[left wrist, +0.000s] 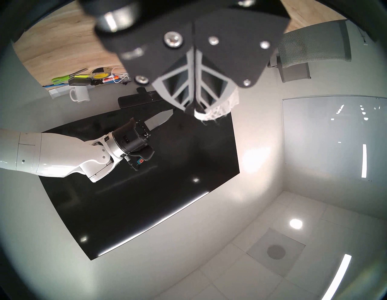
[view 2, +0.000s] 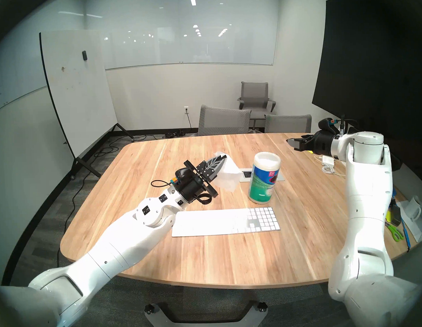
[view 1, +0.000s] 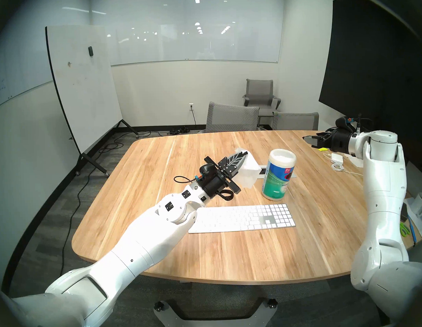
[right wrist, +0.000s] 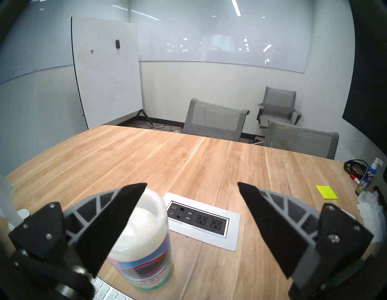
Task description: Wipe the keyboards and mice with a disinfecting wipe, then set the wipe down
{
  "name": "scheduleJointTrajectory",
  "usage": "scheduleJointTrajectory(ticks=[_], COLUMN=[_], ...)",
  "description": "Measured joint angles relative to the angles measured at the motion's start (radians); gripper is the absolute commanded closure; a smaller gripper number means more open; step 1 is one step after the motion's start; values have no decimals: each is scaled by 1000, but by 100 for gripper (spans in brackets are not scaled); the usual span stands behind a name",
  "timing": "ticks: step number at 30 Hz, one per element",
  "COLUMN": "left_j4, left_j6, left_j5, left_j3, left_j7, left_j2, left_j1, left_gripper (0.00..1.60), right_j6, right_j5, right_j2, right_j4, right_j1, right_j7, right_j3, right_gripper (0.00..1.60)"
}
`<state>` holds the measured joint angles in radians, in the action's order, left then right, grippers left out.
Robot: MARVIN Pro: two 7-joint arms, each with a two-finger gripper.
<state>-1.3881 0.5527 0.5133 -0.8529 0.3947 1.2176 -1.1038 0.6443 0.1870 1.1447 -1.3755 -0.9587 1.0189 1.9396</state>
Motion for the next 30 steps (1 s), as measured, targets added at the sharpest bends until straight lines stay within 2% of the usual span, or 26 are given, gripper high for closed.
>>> scheduleJointTrajectory(ticks=[10,18,23,28,30], left_j4=[-29,-59,-100,-142,-146], left_j6=[-103,-192,-267,-373,-390], left_j5=[-51,-76,-85,-81,-80], left_j3=[10,28,33,39,44], left_j7=[-17,5,22,48,52], left_j2=[-36,-51,-65,-79,-80], left_j1=[6,27,40,61,64], left_gripper=[160,160,160,160,160], right_j6=[-4,-7,-7,-8,-8], right_j5=[1,1,1,1,1], right_j2=[0,0,0,0,0], right_j4=[-4,-4,-4,-4,-4], right_j1=[-2,-3,-3,-4,-4], right_j7=[0,0,1,1,1], right_j3=[1,1,1,1,1], right_gripper=[0,0,0,0,0])
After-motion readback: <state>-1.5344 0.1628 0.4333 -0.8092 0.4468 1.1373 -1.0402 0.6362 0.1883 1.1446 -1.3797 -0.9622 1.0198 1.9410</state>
